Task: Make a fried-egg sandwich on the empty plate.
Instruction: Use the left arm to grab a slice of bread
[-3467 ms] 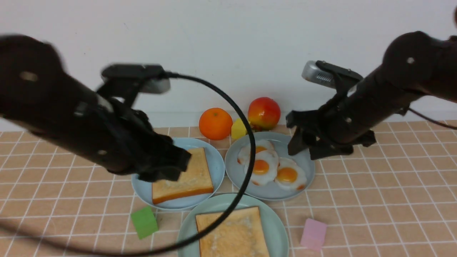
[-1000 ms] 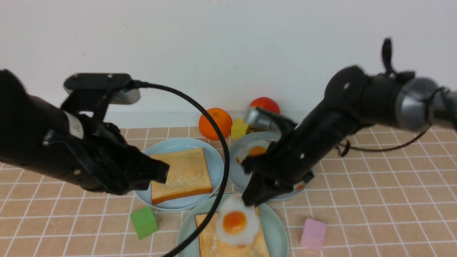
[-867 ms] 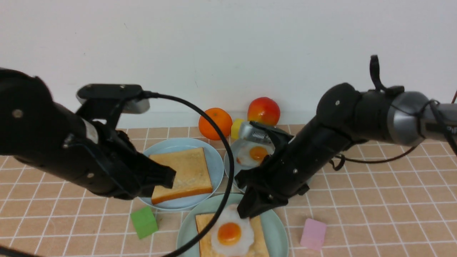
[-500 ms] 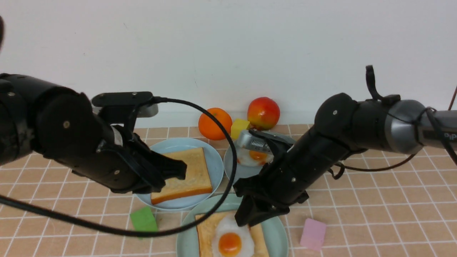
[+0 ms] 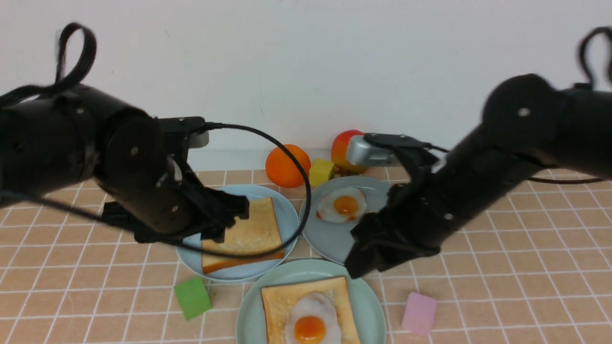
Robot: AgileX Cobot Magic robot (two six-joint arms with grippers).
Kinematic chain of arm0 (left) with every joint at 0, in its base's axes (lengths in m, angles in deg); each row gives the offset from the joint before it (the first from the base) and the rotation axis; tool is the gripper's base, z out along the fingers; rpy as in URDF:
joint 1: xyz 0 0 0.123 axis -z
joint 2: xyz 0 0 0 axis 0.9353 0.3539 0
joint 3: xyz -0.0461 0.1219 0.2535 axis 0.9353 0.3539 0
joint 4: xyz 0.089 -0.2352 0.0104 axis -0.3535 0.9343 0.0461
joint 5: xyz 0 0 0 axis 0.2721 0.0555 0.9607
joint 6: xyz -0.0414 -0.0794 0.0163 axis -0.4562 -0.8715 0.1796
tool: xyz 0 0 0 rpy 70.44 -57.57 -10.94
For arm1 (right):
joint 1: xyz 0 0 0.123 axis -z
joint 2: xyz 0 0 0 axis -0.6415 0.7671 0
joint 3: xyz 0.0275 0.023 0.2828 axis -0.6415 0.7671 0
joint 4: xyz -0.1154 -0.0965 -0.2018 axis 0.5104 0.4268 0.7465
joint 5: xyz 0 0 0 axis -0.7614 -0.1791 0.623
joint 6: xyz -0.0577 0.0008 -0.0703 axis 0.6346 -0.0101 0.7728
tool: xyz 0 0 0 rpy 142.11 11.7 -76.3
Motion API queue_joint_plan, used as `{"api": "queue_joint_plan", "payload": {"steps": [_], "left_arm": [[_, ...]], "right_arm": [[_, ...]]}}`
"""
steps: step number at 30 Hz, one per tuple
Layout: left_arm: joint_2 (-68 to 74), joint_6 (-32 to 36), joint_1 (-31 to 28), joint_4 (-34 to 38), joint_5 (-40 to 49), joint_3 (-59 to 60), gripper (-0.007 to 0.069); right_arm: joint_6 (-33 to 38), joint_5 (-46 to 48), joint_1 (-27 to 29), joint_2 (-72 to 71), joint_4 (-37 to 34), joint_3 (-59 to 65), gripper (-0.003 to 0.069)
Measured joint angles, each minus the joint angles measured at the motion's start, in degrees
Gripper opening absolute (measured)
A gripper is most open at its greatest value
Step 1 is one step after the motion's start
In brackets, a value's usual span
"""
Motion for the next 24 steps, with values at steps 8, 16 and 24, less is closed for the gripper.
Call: {"api": "queue_joint_plan", "payload": {"steps": [8,16,24], "left_arm": [[10.09,11.27,-10.48,16.14,-0.1,-5.6,0.0434],[20.62,16.69,-12.51,26.4,-5.99,-6.95,0.0434],[22.46,18.64,-12.57,28.04,-7.65,-7.56,0.0342]], "right_arm": [[0.0,-4.14,0.0,-12.25,0.17,12.2,0.036],[0.0,-4.64,0.0,-17.22,0.19,16.65,0.0359],[-0.24,-4.64,0.0,-17.29,0.19,16.71,0.0359]]}}
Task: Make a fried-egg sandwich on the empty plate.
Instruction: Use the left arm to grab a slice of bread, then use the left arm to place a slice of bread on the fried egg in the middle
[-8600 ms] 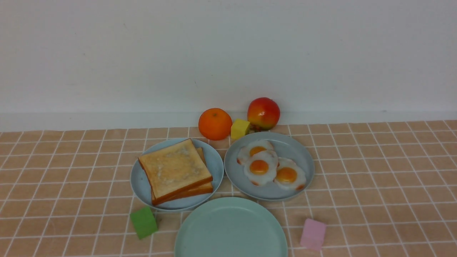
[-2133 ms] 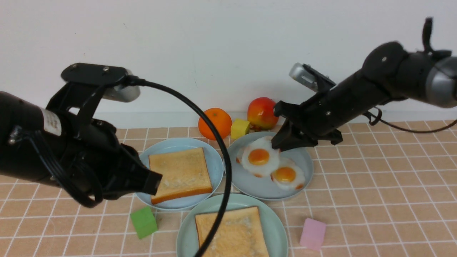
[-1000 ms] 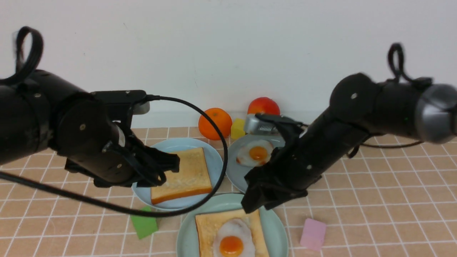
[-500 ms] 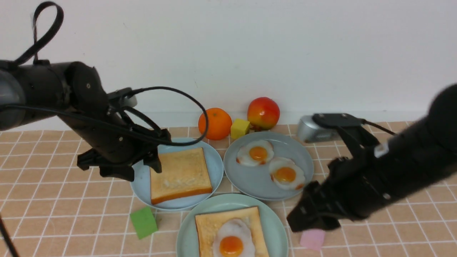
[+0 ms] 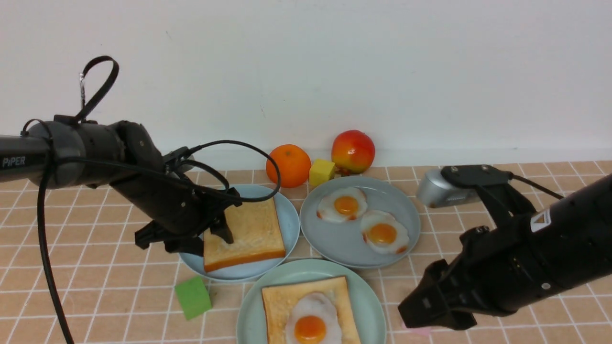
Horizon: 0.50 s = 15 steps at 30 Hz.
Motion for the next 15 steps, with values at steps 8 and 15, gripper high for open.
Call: {"api": "queue_joint_plan", "payload": {"steps": [8,15], "left_arm": [[-3.73,0.15,0.0,-2.66,1.93,0.12,0.0051],[-18.02,0.15,0.0,-2.36,4.49,0.29,0.0006]], "right_arm": [[0.0,0.79,0.0,-0.12,-0.07,0.0,0.0359],[0.0,2.18,0.0,-1.68,-0.07,0.0,0.0359]]}}
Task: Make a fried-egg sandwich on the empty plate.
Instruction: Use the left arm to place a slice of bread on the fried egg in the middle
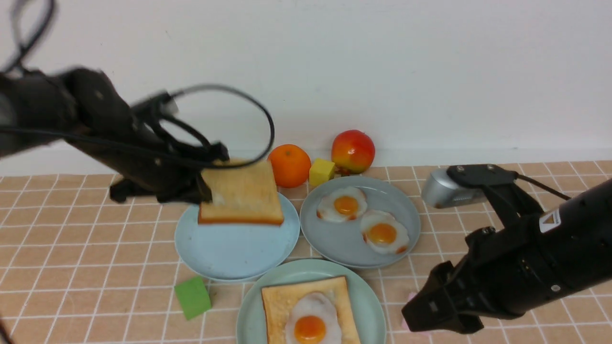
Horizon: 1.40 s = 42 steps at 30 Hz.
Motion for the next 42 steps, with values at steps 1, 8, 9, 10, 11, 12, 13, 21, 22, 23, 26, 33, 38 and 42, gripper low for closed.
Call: {"api": "queue_joint_plan", "payload": {"steps": [1,8,9,10,11,12,13,21,22,23,26,33,38,42], "left_arm": [[-2.37,0.0,0.0,1.17,0.76,0.31,0.0006],[-15.16,5.0,2.46,10.78,1.95,10.13,0.0006],[-16.42,5.68,3.77,12.01,1.32,12.98,0.0006],[-17.29,6.1,5.36,13.22,0.25,16.0,0.0006],[-17.73,6.34,6.75,14.47,-1.31,19.09,0.0006],[-17.9,6.55,8.59,15.73,-3.36,22.14,0.0006],[-17.86,6.84,10.45,16.81,-5.88,25.02,0.0006],[-10.49,7.73,20.72,23.95,-21.53,32.65,0.0006],[-10.25,7.73,20.83,24.09,-21.77,32.64,0.0007],[-8.5,7.73,21.4,24.62,-23.25,32.64,0.001],[-5.67,7.73,21.59,25.67,-24.67,32.64,0.0027],[-4.33,8.36,21.59,26.01,-23.82,32.14,0.0209],[-6.85,9.37,21.22,21.62,-17.1,30.4,0.0367],[-11.69,9.73,21.22,17.24,-12.96,29.64,0.0428]], "right_arm": [[0.0,0.33,0.0,-0.31,0.0,0.0,0.0359],[0.0,1.81,0.0,-1.32,0.0,0.0,0.0359],[0.0,1.96,0.0,-1.32,0.0,0.0,0.0359],[0.0,1.96,0.0,-1.32,0.0,0.0,0.0359],[0.0,2.02,0.0,-1.32,0.06,0.0,0.0359],[0.0,2.06,0.0,-1.32,0.06,0.0,0.0359],[0.0,2.06,0.0,-1.32,0.06,0.0,0.0359],[0.0,2.18,0.0,-1.32,-0.03,0.0,0.0359],[0.0,2.18,0.0,-1.32,-0.03,0.0,0.0359],[-0.22,2.31,0.0,-1.32,0.02,0.0,0.0359],[-1.35,2.87,0.0,-1.32,0.02,0.0,0.0359],[-2.96,3.08,0.0,-2.19,1.61,0.0,0.0359],[-8.68,3.94,0.0,-8.74,8.24,0.11,0.0332],[-15.5,5.15,0.0,-17.53,16.92,0.11,0.0252]]}}
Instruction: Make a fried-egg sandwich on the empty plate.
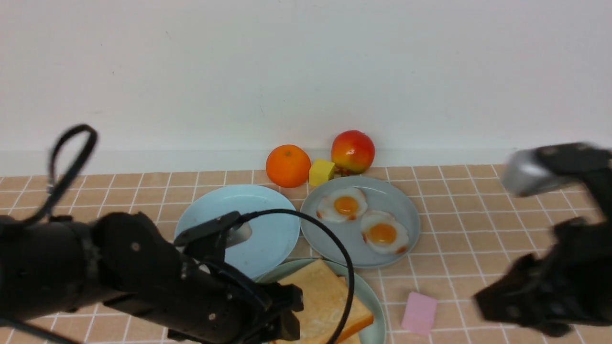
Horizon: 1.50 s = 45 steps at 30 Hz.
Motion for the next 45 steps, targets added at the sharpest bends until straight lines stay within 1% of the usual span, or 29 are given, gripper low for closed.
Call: {"api": "queue_joint_plan", "payload": {"steps": [2,4,6,7,8,9,10,11,13,15,16,17,18,19,20,21,26,30,35,45], "left_arm": [[-2.91,-0.32,0.0,-1.74,1.42,0.0,0.0436],[-6.15,-0.42,0.0,-3.34,2.66,-0.05,0.0437],[-10.71,-0.49,-0.06,-4.45,4.31,-0.05,0.0432],[-13.03,-0.61,-0.06,-4.77,5.43,-0.05,0.0425],[-13.5,-0.71,-0.06,-4.77,5.43,-0.05,0.0425],[-15.44,-1.04,-0.06,-4.91,6.53,-0.05,0.0415],[-19.07,-1.84,-0.06,-5.18,8.15,-0.05,0.0394],[-22.83,-2.76,-0.06,-5.4,9.63,-0.05,0.0369],[-26.18,-3.42,-0.06,-5.52,11.34,0.09,0.0335],[-32.79,-5.43,-0.06,-5.59,14.33,1.03,0.0252],[-36.46,-6.59,-0.06,-5.63,16.05,2.11,0.0188],[-37.7,-7.02,-0.06,-5.7,16.25,2.29,0.0179],[-42.66,-8.2,-0.06,-5.85,18.15,3.93,0.0098],[-45.8,-8.69,-0.06,-5.88,19.24,5.08,0.0047],[-49.02,-8.94,-0.06,-5.79,20.33,6.28,0.0004],[-52.28,-9.15,-0.06,-5.48,21.35,7.53,-0.0013],[-64.92,-10.23,-0.06,-4.65,22.87,12.09,-0.0013],[-73.78,-9.49,-0.06,-8.31,22.6,13.5,-0.0013],[-77.34,-9.33,-0.06,-11.63,22.66,13.5,-0.0013],[-77.8,-9.34,-0.11,-12.6,22.22,13.98,-0.0013]], "right_arm": [[-2.92,0.27,0.0,-5.07,4.06,0.48,0.0204],[-5.23,0.18,0.0,-10.62,7.19,1.72,0.014],[-6.26,-0.89,0.0,-18.17,9.06,4.11,0.0078],[-6.63,-1.97,0.0,-22.49,9.5,6.4,0.0036],[-6.74,-2.34,0.0,-23.22,9.6,6.77,0.003],[-6.84,-2.92,0.0,-26.06,9.66,8.23,0.0008],[-6.84,-4.98,0.0,-30.63,9.78,11.1,-0.001],[-6.71,-6.84,0.0,-34.47,9.84,14.16,-0.0014],[-6.42,-8.26,0.0,-36.72,9.83,16.38,-0.0014],[-5.42,-11.06,0.0,-40.41,9.72,20.88,-0.0014],[-5.29,-12.48,0.0,-42.05,9.72,23.24,-0.0014],[-5.29,-12.64,0.0,-42.24,9.72,23.53,-0.0014],[-5.29,-13.52,0.0,-43.56,9.72,25.45,-0.0014],[-5.29,-13.74,0.0,-43.87,9.72,26.29,-0.0014],[-5.29,-13.74,0.0,-44.15,9.72,26.71,-0.0014],[-5.29,-13.74,0.0,-44.29,9.72,26.96,-0.0014],[-5.29,-13.74,0.0,-44.36,9.92,27.07,-0.0012],[-5.29,-13.69,0.0,-44.36,10.13,27.14,-0.0009],[-5.29,-13.69,0.0,-44.36,10.32,27.14,-0.0006],[-5.29,-13.69,0.0,-44.36,10.32,27.14,0.0]]}}
